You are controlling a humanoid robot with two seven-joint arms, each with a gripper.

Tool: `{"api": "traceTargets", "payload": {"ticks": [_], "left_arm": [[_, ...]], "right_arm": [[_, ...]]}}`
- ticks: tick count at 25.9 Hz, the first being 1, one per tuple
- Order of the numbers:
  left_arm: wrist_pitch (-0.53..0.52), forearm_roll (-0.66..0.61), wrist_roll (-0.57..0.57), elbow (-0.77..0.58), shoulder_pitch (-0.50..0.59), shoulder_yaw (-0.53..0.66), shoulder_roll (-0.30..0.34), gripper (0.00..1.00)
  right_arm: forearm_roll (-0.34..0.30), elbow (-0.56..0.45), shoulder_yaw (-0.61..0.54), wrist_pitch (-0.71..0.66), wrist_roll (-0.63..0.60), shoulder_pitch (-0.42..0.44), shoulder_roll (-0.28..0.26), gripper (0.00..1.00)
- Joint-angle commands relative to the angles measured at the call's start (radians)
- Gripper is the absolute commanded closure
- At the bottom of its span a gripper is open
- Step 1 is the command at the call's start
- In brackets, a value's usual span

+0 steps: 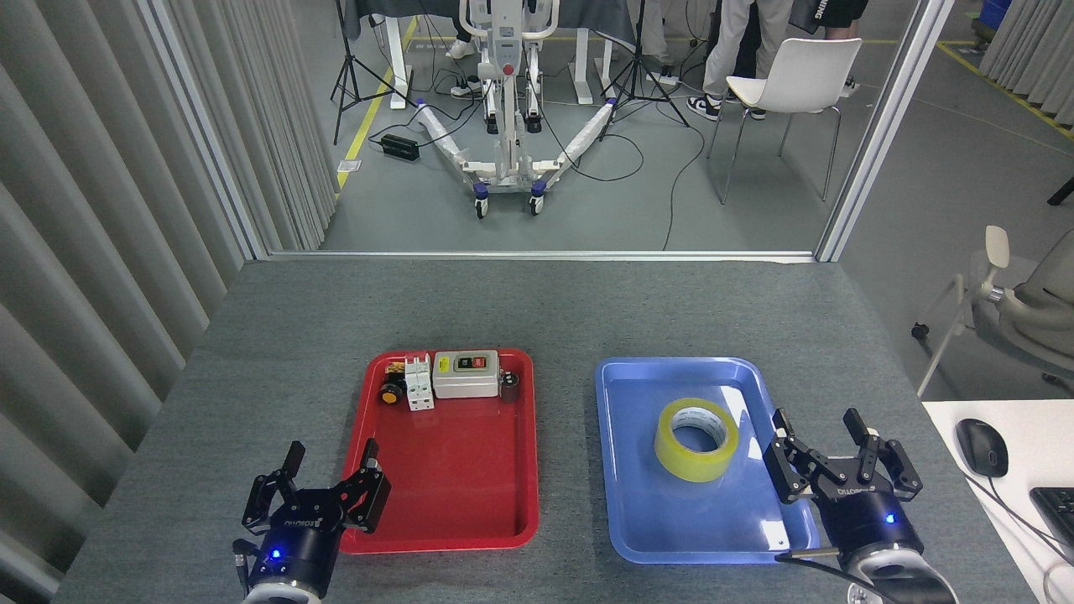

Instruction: Place and move tape with both arms

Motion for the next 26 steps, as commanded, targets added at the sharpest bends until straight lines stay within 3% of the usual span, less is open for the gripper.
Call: {"api": "traceTargets", "payload": {"ticks": [1,6,11,18,26], "left_arm": [[-0.001,0.000,0.000,-0.001,-0.002,0.009,0.000,0.00],[-0.001,0.000,0.000,-0.001,-0.002,0.020,0.000,0.00],[-0.001,0.002,0.000,0.000,-0.001,0.022,0.001,0.00],[-0.001,0.002,0.000,0.000,-0.001,0.029,0.000,0.00],[-0.001,0.002,0.000,0.000,-0.001,0.046,0.000,0.00]], "right_arm": [[0.009,-0.073,-0.009,0.016,-0.052,0.100,0.007,0.00],[0.007,-0.125,-0.014,0.079,-0.075,0.158,0.004,0.00],[-0.005,-0.134,-0.032,0.065,-0.275,0.211,-0.015,0.00],[-0.007,-0.080,-0.049,0.062,-0.273,0.218,-0.085,0.00],[-0.022,-0.034,-0.052,-0.024,-0.249,0.220,-0.084,0.00]]}}
